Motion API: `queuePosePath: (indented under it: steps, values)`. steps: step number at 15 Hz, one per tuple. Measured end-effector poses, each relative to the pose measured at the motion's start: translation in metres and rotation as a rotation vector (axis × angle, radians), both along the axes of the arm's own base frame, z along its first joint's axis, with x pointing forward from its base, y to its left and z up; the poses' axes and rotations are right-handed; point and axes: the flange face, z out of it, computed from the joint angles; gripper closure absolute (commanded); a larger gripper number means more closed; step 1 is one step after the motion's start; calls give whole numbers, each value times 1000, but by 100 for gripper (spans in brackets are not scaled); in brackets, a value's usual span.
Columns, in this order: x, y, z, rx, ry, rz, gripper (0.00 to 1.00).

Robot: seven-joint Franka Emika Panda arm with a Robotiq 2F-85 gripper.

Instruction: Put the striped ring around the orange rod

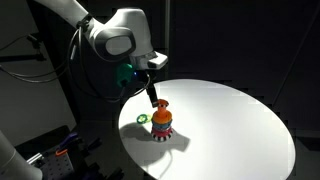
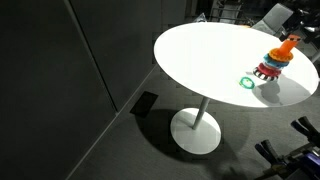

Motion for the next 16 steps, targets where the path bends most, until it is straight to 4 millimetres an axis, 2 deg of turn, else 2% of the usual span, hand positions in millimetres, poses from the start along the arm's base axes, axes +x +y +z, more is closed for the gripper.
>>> queuePosePath:
  steps: [11,16]
  values:
    - [8,-3,13,-7,-30,-2,0]
    - [12,-1,10,-8,-28,3,0]
